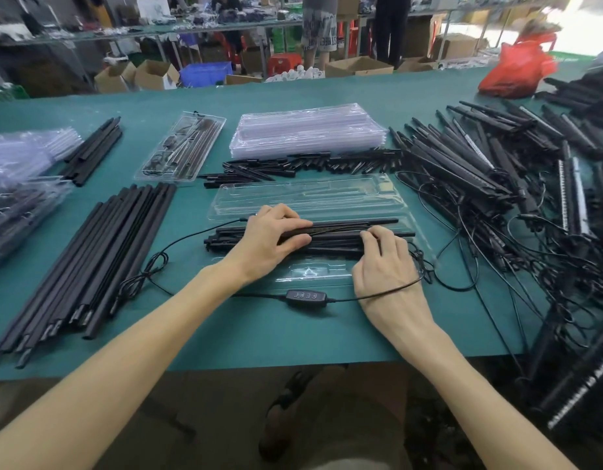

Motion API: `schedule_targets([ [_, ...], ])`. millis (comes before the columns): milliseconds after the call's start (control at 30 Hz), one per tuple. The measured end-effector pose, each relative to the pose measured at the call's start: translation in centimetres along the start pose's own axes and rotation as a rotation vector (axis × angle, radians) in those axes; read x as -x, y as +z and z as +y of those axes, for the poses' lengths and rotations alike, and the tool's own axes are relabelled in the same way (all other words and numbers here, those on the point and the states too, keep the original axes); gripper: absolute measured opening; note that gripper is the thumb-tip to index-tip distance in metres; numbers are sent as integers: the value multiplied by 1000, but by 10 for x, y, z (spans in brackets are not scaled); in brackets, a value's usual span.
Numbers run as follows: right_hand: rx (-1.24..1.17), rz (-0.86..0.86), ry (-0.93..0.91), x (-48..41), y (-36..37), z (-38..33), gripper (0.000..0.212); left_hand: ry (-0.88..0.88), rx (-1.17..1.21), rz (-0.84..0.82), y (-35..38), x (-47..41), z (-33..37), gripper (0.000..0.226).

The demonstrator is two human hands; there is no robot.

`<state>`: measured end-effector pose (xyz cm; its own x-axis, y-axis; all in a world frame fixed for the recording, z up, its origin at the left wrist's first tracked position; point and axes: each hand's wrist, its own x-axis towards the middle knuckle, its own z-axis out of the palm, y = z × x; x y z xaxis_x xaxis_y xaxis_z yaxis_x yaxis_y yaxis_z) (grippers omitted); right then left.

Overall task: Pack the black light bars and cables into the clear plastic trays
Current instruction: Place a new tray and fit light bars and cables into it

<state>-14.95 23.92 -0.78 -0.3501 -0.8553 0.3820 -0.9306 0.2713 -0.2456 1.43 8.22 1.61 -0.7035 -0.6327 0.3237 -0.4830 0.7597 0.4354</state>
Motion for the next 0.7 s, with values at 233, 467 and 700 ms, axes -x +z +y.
schedule_targets([
  [233,-13,-28,37,-1,-1,-1,49,52,-7,-50,4,-12,9,39],
  [467,-64,-20,28,-4,-1,0,45,99,45,-22,8,-11,12,31],
  [700,-66,-33,6,-4,-1,1,46,100,31,-28,4,-8,4,28],
])
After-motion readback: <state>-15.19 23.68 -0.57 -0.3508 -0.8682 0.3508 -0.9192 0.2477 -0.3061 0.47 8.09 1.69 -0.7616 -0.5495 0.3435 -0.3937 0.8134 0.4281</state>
